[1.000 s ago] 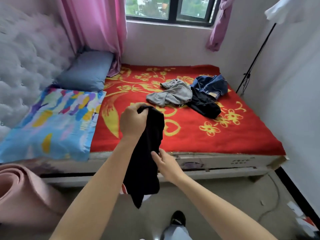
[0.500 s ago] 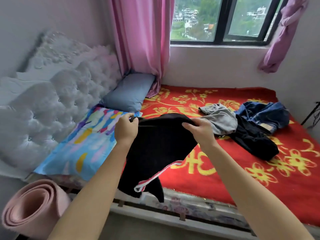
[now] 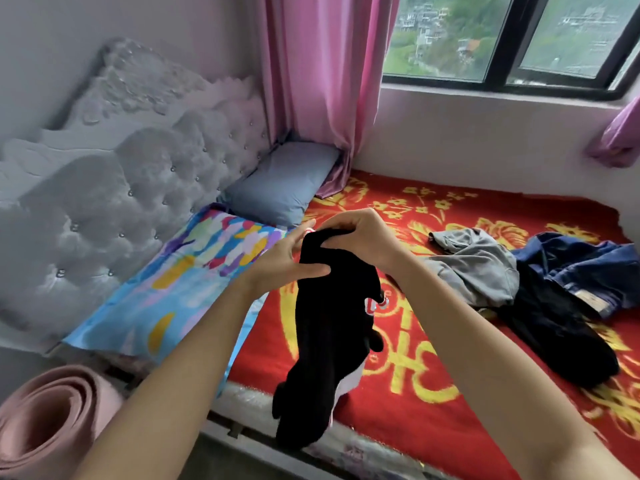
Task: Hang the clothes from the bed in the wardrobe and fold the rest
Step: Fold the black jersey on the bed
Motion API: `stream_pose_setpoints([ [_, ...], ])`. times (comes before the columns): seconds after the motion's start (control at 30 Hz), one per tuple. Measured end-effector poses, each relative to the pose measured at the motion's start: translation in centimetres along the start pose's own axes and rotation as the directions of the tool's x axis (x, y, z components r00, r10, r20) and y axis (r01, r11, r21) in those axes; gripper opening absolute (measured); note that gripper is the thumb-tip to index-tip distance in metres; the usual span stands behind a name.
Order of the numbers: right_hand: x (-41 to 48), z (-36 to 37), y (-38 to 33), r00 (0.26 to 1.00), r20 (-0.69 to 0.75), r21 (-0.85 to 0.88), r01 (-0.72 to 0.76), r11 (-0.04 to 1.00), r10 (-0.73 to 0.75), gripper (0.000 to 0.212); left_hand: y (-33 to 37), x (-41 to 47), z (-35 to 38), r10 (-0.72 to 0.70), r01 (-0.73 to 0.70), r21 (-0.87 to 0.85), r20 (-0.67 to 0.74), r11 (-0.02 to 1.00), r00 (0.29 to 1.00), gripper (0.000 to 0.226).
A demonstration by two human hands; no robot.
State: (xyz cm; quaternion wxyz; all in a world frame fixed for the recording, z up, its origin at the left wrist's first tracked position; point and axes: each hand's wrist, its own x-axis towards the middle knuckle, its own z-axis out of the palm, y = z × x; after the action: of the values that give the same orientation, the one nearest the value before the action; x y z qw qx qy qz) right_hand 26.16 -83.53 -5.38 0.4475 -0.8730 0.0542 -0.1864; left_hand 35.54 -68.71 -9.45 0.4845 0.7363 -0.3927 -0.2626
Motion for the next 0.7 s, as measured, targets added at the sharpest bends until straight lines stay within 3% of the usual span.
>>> stream_pose_setpoints([
  [0.1,1.5,0.7,1.8,0.994,-0.051,0.197,-0.084,0.977,0.096,0.017,-1.4,2.6,-0.8,0.065,-0.072,-0.051,-0.121,0.996,0.991,0.042],
  [0.17,1.1,0.6,4.0,0.985,-0.039,0.433,-0.133,0.891,0.166,0.023,-2.1,3.6,-1.4,0.104,-0.136,-0.130,-0.233,0.982,0.967,0.022],
  [0.23,-0.1,1.1,7.0,0.975,0.035,0.552,-0.201,0.810,0.218,0.050,-2.3,5.0,-2.6,0.149,-0.205,-0.228,-0.244,0.952,0.958,0.014],
  [0.3,-1.8,2.4,10.0,0.939,0.173,0.476,-0.343,0.810,0.296,0.087,-1.6,6.2,-4.1,0.200,-0.261,-0.247,-0.245,0.933,0.949,0.016],
  [0.33,-2.4,3.4,11.2,0.915,0.217,0.376,-0.399,0.836,0.339,0.092,-1.2,6.9,-5.0,0.231,-0.292,-0.247,-0.247,0.924,0.941,0.013],
  [0.43,-2.6,6.8,13.0,0.833,0.258,0.147,-0.535,0.832,0.490,0.085,0.2,8.7,-7.0,0.307,-0.375,-0.234,-0.278,0.897,0.910,0.020],
  [0.5,-1.8,9.2,13.7,0.838,0.190,0.136,-0.539,0.832,0.512,0.060,0.6,9.7,-8.1,0.345,-0.419,-0.239,-0.295,0.876,0.891,0.034],
  [0.6,-0.9,12.0,14.0,0.825,-0.103,0.034,-0.556,0.830,0.556,0.017,0.6,10.5,-8.9,0.344,-0.432,-0.283,-0.313,0.856,0.885,0.037],
  [0.7,-0.6,11.9,14.7,0.672,-0.359,0.044,-0.681,0.731,0.648,0.012,0.0,10.8,-9.6,0.303,-0.421,-0.328,-0.354,0.846,0.885,0.038],
])
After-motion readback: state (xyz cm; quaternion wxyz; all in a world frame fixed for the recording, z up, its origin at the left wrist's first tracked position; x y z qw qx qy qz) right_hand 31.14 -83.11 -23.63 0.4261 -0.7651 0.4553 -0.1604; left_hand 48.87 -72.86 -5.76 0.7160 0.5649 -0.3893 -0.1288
